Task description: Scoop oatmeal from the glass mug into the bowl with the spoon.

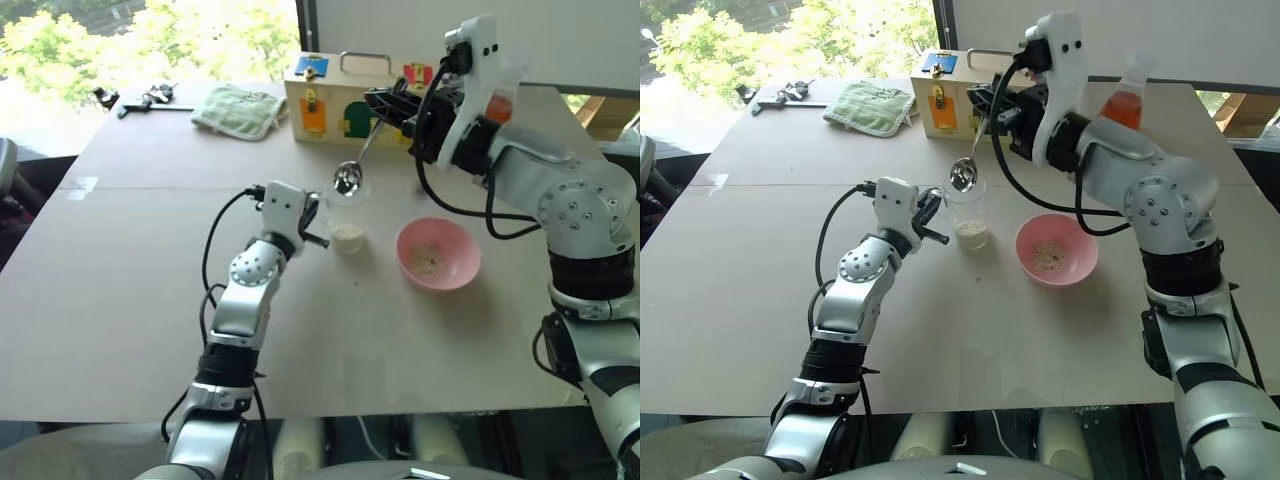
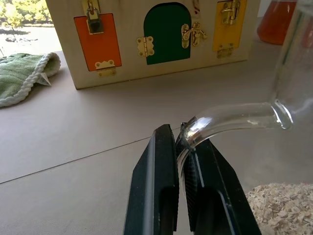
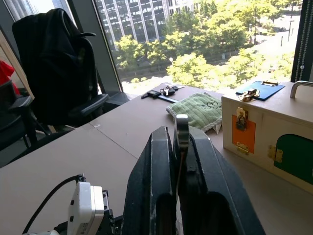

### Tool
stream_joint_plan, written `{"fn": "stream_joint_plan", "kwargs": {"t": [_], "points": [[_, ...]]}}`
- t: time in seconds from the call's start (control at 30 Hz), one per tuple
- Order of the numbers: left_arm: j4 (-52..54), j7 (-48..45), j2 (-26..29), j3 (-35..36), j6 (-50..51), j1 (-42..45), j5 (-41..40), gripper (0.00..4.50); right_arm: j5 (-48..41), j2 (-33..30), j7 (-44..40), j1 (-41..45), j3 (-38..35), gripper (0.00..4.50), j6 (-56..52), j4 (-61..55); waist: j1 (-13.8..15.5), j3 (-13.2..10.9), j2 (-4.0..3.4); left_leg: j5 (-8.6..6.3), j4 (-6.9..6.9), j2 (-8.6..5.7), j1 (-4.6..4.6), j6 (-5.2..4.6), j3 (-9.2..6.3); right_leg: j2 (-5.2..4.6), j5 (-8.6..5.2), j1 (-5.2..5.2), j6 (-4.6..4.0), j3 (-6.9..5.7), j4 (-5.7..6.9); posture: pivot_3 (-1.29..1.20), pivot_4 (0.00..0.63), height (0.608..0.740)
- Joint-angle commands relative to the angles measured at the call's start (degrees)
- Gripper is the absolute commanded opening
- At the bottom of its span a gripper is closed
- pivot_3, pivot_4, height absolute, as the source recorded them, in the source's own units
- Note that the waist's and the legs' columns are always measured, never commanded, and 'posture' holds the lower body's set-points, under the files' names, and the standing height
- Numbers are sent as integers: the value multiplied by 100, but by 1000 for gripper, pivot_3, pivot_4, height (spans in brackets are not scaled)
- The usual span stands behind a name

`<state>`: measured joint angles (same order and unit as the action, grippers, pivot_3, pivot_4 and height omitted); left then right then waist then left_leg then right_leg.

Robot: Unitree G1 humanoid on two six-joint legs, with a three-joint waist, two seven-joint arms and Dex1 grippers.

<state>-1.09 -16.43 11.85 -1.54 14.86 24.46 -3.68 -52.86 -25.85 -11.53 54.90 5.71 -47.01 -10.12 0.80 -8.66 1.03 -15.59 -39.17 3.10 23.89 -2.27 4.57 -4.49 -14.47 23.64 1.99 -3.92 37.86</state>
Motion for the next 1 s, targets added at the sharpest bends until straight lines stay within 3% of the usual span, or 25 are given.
{"fn": "stream_joint_plan", "kwargs": {"t": [0.03, 0.2, 0.37, 0.63, 1.0], "points": [[174, -262, 71, -162, -1, 114, -21, 34, 958, -120, -659, -49, 563, 0, 394, -145, -8, 0, 0, 0, 0, 0, -1, 0, 1, 0, 0, 0, 0, 0, 0, 0, 150, 740], [12, -538, 240, -295, -237, 286, 101, 34, 1825, -91, -1339, -155, 1196, 0, 555, 41, -5, -1, -1, 0, 0, -3, -1, 0, 0, 2, 0, 1, 0, 0, 0, 0, 150, 740], [-174, -705, 500, -411, -559, 421, 314, 34, 1766, 204, -1568, -299, 1089, 0, -35, 130, -11, -2, -1, 0, 0, -3, 0, 1, 2, 2, 0, 2, 0, 0, 0, 0, 150, 740], [-415, -709, 609, -379, -898, 344, 435, 34, 945, 1226, -402, -145, -772, 0, -1500, 602, -19, -2, -2, 1, 0, 1, -4, 2, 5, 3, 0, 2, -1, 1, 6, 0, 150, 740], [-851, -437, 359, -174, -1190, 277, 327, 34, 691, 1252, 283, 219, -1918, 0, -2098, 542, -17, -2, -3, 1, 0, -1, -4, 2, 4, 3, 0, 1, 0, 2, 7, 0, 150, 740]]}}
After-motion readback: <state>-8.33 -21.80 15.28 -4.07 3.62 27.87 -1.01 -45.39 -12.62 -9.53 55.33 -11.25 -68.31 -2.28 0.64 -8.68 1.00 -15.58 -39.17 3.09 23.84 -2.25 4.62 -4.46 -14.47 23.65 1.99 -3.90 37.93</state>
